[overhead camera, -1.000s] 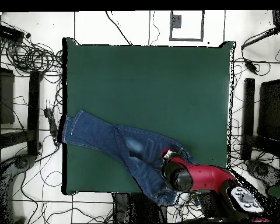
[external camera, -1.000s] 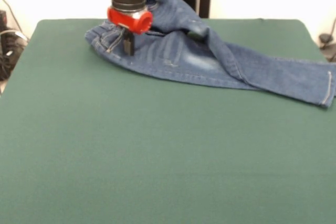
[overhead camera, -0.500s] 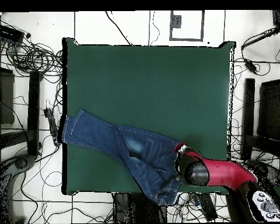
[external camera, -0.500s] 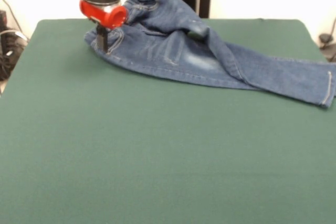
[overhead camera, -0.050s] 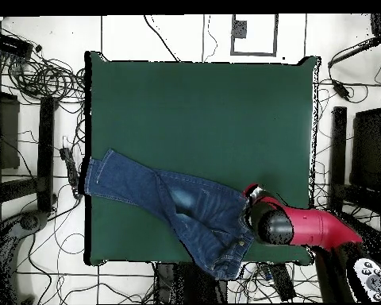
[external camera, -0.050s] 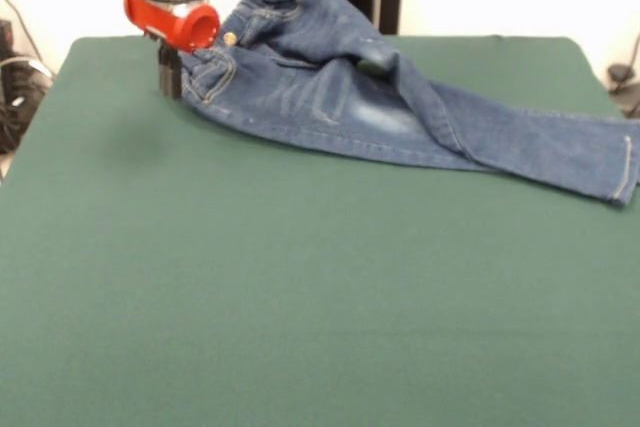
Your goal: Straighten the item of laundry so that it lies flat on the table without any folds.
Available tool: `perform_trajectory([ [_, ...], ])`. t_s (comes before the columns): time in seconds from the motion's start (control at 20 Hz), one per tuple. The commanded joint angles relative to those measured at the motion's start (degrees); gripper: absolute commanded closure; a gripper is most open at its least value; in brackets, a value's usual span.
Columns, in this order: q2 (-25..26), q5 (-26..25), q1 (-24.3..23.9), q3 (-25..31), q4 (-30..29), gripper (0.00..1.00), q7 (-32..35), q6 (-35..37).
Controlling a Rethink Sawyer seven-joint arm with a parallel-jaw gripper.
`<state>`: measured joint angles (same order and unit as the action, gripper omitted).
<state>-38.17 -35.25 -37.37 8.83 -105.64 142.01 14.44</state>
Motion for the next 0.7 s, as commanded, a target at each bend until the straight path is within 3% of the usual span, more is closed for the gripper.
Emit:
perform_trajectory([
  [0.05,-0.95,6.13,6.04,4.39,-6.65,1.00,4.64,4.04],
  [0.7,6.17,7.54,15.21,-10.86,-15.62,1.00,13.88,-12.86],
])
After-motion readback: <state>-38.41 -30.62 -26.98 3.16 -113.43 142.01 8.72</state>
